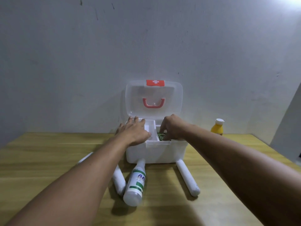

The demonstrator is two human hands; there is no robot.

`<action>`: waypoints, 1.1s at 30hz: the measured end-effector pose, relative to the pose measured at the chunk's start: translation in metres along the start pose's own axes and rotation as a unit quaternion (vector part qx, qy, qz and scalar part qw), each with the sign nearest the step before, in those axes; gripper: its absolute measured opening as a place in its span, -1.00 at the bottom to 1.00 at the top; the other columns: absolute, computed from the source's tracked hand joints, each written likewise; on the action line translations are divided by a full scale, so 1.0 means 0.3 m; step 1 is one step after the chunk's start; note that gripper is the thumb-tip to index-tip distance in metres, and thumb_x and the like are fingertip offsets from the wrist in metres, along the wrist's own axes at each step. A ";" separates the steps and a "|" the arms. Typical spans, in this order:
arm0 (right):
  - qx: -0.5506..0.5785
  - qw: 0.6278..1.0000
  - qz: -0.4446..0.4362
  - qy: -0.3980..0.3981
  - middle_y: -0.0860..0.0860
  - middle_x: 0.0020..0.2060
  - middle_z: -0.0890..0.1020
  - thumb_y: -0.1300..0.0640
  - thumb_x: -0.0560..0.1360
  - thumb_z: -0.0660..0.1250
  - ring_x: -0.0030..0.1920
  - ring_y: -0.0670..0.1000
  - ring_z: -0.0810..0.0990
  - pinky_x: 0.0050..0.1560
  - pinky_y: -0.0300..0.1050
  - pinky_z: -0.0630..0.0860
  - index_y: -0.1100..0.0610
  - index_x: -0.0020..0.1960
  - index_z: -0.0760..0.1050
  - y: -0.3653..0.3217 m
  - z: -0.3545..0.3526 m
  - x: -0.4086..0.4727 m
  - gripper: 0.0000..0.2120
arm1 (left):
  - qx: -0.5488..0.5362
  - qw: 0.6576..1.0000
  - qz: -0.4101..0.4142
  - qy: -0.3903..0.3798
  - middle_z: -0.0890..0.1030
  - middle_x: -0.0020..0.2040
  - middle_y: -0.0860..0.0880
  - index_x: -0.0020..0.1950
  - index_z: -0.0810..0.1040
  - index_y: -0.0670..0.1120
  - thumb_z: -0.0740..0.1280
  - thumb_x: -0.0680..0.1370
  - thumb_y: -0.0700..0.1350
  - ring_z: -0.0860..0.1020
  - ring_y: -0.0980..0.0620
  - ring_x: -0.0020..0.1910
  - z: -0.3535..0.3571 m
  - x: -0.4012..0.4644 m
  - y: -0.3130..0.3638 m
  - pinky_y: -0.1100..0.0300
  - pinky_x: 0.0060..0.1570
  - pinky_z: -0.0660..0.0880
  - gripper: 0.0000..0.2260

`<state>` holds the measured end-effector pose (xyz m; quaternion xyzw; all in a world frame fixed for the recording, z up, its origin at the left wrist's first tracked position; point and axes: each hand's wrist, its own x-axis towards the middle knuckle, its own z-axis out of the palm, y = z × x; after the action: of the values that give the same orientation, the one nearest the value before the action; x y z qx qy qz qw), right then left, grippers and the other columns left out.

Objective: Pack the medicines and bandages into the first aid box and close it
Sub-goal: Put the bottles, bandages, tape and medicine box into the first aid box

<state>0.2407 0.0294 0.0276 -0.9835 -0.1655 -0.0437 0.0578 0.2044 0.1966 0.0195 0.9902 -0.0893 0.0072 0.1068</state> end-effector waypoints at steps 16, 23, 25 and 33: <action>-0.047 0.958 0.265 0.104 0.15 -0.15 0.69 0.12 0.37 0.50 -0.17 0.19 0.65 -0.17 0.01 0.63 0.21 -0.11 0.62 0.380 -0.210 -0.381 -0.82 | 0.029 0.998 0.062 0.002 0.07 0.61 0.00 0.58 0.14 0.06 -0.05 0.61 0.25 0.00 -0.04 0.59 0.015 0.009 0.039 -0.23 0.49 -0.08 -0.43; -0.077 0.887 0.408 -0.202 0.13 0.08 0.55 -0.01 0.45 0.45 -0.15 0.07 0.48 -0.14 -0.10 0.45 0.26 0.09 0.56 0.368 -0.159 -0.586 -0.63 | 0.018 0.998 0.058 0.002 0.07 0.61 0.07 0.58 0.04 0.17 -0.03 0.60 0.26 -0.02 -0.02 0.60 0.045 0.049 0.018 -0.25 0.49 -0.16 -0.45; -0.033 0.881 0.432 -0.193 0.16 0.03 0.52 0.08 0.38 0.53 -0.17 0.17 0.55 -0.07 -0.03 0.57 0.31 0.05 0.55 0.406 -0.123 -0.598 -0.62 | 0.014 0.998 0.061 -0.002 0.06 0.61 0.10 0.57 0.07 0.18 -0.03 0.61 0.25 -0.03 -0.02 0.60 0.047 0.053 0.018 -0.23 0.50 -0.18 -0.48; 0.071 0.903 0.417 -0.079 0.24 -0.10 0.48 0.27 0.28 0.54 -0.11 0.31 0.59 -0.35 0.19 0.66 0.29 -0.07 0.49 0.354 -0.221 -0.604 -0.69 | 0.030 0.998 0.057 -0.008 0.02 0.61 0.08 0.58 0.03 0.17 -0.06 0.62 0.23 -0.06 -0.03 0.60 0.046 0.048 0.022 -0.24 0.49 -0.20 -0.48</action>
<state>0.1009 -0.1370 0.0637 -0.9561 0.2532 0.0746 0.1270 0.2173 0.1847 0.0079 0.9863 -0.1459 0.0080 0.0761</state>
